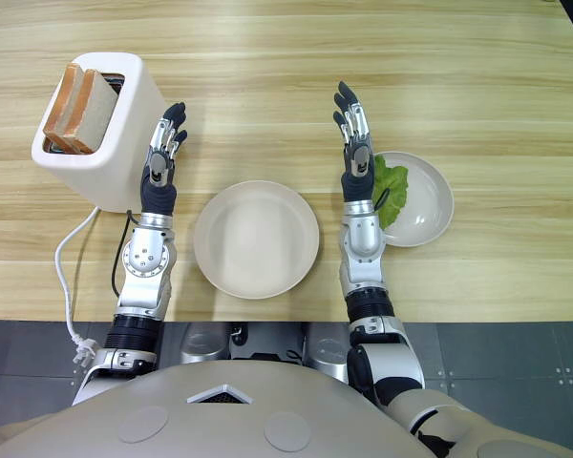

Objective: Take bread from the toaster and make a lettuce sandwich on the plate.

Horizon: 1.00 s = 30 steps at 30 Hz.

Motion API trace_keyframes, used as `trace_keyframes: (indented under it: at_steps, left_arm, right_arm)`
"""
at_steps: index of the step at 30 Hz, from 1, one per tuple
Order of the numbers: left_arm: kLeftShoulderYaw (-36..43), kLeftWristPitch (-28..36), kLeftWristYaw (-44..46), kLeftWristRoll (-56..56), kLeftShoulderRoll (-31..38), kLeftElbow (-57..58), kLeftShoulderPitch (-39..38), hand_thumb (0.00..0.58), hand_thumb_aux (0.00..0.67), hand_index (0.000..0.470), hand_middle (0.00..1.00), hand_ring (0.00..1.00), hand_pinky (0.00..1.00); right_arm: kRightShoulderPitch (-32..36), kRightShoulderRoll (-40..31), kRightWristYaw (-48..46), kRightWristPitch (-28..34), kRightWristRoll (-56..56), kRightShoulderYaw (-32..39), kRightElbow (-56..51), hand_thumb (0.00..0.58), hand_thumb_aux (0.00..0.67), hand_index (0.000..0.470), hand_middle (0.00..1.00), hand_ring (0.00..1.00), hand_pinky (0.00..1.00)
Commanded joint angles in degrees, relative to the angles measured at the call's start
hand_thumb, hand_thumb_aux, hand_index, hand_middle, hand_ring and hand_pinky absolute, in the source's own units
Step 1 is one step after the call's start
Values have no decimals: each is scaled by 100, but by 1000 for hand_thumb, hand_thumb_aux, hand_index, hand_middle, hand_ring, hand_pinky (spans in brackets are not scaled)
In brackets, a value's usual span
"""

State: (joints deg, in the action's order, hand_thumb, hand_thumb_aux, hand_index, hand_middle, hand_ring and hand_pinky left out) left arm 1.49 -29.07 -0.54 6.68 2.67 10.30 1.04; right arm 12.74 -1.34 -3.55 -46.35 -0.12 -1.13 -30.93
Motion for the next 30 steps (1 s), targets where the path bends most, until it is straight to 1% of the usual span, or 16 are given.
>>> trace_keyframes:
  at_steps: [1,17,18,19,20,21,23,25,27,30]
  left_arm:
    - [37,69,-16,87,37,53,-21,0,0,0,0,0,0]
    - [111,27,-48,167,99,-47,-84,0,0,0,0,0,0]
    - [122,-59,-141,358,148,-85,-89,0,0,0,0,0,0]
    - [137,-277,-379,837,260,-198,-104,0,0,0,0,0,0]
    - [142,-463,-665,1447,386,-445,-152,0,0,0,0,0,0]
    - [92,-487,-807,1716,402,-775,-218,0,0,0,0,0,0]
    - [-8,-337,-1000,2270,483,-1479,-317,0,0,0,0,0,0]
    - [-107,-15,-1026,3020,700,-2095,-347,0,0,0,0,0,0]
    - [-323,493,-771,3452,971,-2611,-324,0,0,0,0,0,0]
    - [-888,1446,-165,3341,1364,-3162,-237,0,0,0,0,0,0]
  right_arm:
    - [3,-4,20,-15,-33,-15,-90,0,0,0,0,0,0]
    - [-26,-10,27,-1,-60,-1,-49,0,0,0,0,0,0]
    - [-29,-8,30,-3,-66,-3,-50,0,0,0,0,0,0]
    - [-26,-2,34,-8,-74,-2,-63,0,0,0,0,0,0]
    - [-8,7,25,-7,-78,7,-89,0,0,0,0,0,0]
    - [20,13,15,-5,-81,15,-119,0,0,0,0,0,0]
    - [84,14,-4,16,-65,10,-189,0,0,0,0,0,0]
    - [141,10,-11,32,-50,-6,-257,0,0,0,0,0,0]
    - [184,11,-17,17,-47,-9,-326,0,0,0,0,0,0]
    - [237,37,-27,14,-66,22,-389,0,0,0,0,0,0]
